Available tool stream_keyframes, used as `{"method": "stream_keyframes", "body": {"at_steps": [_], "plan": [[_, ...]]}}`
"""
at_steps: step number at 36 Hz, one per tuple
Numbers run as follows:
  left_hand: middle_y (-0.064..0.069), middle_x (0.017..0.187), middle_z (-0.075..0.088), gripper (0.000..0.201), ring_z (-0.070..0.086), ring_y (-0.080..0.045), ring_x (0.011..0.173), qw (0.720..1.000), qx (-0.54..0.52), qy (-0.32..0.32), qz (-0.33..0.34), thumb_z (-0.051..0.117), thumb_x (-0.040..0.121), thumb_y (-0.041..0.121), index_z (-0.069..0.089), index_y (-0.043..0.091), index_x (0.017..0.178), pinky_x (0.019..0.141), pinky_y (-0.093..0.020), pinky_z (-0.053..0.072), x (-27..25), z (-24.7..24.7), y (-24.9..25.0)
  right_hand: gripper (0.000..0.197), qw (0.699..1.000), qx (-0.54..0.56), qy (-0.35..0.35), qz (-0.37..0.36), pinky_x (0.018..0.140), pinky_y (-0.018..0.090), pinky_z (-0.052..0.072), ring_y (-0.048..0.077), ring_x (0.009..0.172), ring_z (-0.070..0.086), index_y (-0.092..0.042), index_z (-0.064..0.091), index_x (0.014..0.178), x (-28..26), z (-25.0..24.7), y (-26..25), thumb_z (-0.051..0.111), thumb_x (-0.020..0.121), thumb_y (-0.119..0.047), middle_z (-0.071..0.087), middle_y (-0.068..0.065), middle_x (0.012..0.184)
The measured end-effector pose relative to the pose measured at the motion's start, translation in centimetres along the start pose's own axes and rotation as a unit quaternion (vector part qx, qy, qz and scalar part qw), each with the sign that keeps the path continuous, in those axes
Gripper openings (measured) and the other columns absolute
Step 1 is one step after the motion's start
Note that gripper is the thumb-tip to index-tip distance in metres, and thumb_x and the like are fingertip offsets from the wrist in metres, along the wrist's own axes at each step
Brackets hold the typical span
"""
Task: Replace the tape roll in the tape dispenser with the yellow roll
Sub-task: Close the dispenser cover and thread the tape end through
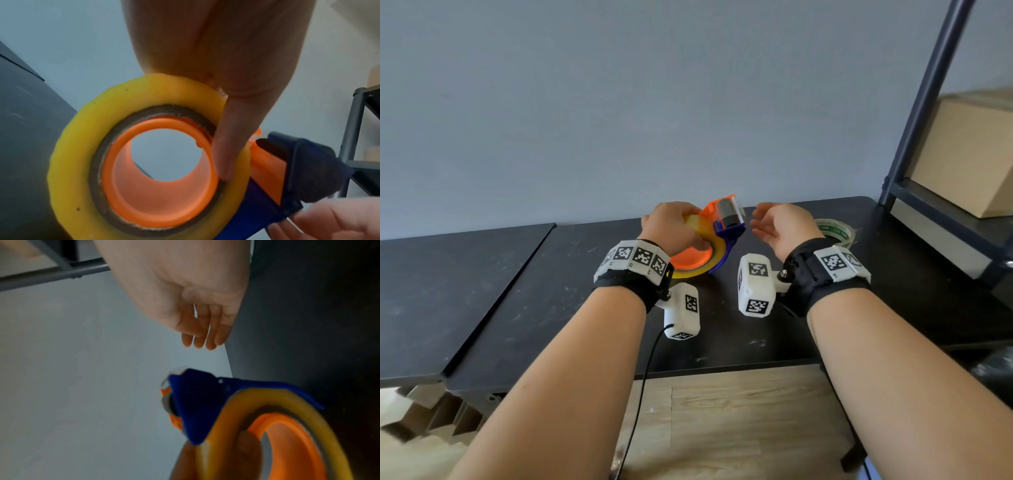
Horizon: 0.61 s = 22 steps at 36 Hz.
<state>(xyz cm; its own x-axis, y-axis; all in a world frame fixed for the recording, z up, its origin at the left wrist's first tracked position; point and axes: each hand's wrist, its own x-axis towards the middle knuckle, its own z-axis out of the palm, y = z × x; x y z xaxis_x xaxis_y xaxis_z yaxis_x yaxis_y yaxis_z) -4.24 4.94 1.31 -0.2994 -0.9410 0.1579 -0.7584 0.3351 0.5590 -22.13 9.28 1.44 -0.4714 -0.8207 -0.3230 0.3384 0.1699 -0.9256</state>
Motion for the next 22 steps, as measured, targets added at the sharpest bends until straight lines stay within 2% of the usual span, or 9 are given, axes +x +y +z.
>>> {"method": "stream_keyframes", "body": {"at_steps": [2,3,6,8,11,14,17,20,22], "plan": [[0.004,0.099,0.065,0.055,0.058,-0.027,0.108,1.0,-0.007,-0.009,0.002,0.083,0.06,0.023,0.066,0.032,0.111,0.099,-0.049,0.044,0.0,-0.1,0.2,0.038,0.998,-0.051,-0.023,-0.018,0.103,0.037,0.049,0.033,0.12,0.06,0.003,0.064,0.117,-0.3,0.6,0.0,0.035,0.095,0.015,0.06,0.022,0.131],[0.004,0.099,0.064,0.055,0.058,-0.027,0.108,1.0,-0.009,-0.014,0.005,0.083,0.061,0.022,0.066,0.032,0.112,0.1,-0.049,0.043,-0.1,-0.1,0.4,0.04,0.995,-0.083,-0.038,-0.03,0.105,0.039,0.048,0.034,0.123,0.059,0.002,0.063,0.122,-0.3,0.8,0.2,0.037,0.093,0.016,0.06,0.023,0.131],[0.004,0.099,0.062,0.056,0.058,-0.029,0.11,1.0,-0.022,-0.022,0.008,0.081,0.061,0.017,0.065,0.031,0.113,0.1,-0.05,0.043,-0.1,-0.3,0.9,0.047,0.977,-0.183,-0.087,-0.075,0.103,0.041,0.049,0.035,0.12,0.06,-0.013,0.072,0.099,-0.4,1.0,1.0,0.039,0.083,0.017,0.065,0.022,0.123],[0.004,0.099,0.063,0.056,0.06,-0.029,0.11,0.999,-0.042,-0.025,0.0,0.08,0.058,0.017,0.065,0.031,0.11,0.098,-0.047,0.047,0.0,-0.4,1.0,0.053,0.966,-0.215,-0.11,-0.09,0.092,0.035,0.049,0.032,0.115,0.06,-0.02,0.069,0.088,-0.1,0.9,1.6,0.035,0.077,0.019,0.069,0.017,0.114],[0.004,0.102,0.065,0.056,0.06,-0.028,0.111,0.998,-0.047,-0.041,0.006,0.08,0.057,0.02,0.065,0.031,0.11,0.098,-0.046,0.047,0.1,-0.6,1.2,0.06,0.961,-0.205,-0.157,-0.098,0.077,0.028,0.046,0.028,0.105,0.059,-0.013,0.066,0.101,-0.6,0.7,1.9,0.028,0.075,0.025,0.068,0.012,0.105],[0.003,0.105,0.065,0.054,0.06,-0.025,0.111,0.997,-0.036,-0.059,0.019,0.08,0.064,0.016,0.064,0.029,0.114,0.1,-0.047,0.046,0.2,-0.6,1.5,0.059,0.95,-0.228,-0.174,-0.119,0.102,0.044,0.048,0.036,0.112,0.061,-0.005,0.065,0.115,-1.0,0.6,2.0,0.03,0.077,0.023,0.067,0.021,0.119],[0.002,0.109,0.067,0.055,0.061,-0.026,0.11,0.997,-0.023,-0.068,0.028,0.079,0.064,0.021,0.063,0.034,0.115,0.099,-0.049,0.047,-0.1,-0.5,1.9,0.056,0.941,-0.261,-0.175,-0.123,0.106,0.049,0.045,0.035,0.112,0.06,-0.002,0.066,0.114,-1.2,0.4,2.1,0.032,0.077,0.023,0.067,0.024,0.119],[0.003,0.117,0.066,0.063,0.059,-0.026,0.113,0.997,-0.019,-0.074,0.033,0.075,0.055,0.03,0.062,0.041,0.116,0.099,-0.048,0.048,-0.1,-0.4,2.1,0.055,0.937,-0.275,-0.18,-0.118,0.098,0.044,0.047,0.029,0.103,0.06,0.003,0.066,0.115,-1.2,0.4,2.2,0.033,0.076,0.023,0.067,0.025,0.117],[0.005,0.127,0.061,0.067,0.053,-0.025,0.123,0.996,-0.018,-0.076,0.04,0.078,0.058,0.027,0.06,0.038,0.122,0.104,-0.049,0.043,0.1,-0.4,2.1,0.052,0.935,-0.282,-0.183,-0.111,0.088,0.042,0.048,0.029,0.098,0.059,0.006,0.067,0.112,-1.0,0.5,2.2,0.035,0.074,0.023,0.067,0.027,0.114]]}}
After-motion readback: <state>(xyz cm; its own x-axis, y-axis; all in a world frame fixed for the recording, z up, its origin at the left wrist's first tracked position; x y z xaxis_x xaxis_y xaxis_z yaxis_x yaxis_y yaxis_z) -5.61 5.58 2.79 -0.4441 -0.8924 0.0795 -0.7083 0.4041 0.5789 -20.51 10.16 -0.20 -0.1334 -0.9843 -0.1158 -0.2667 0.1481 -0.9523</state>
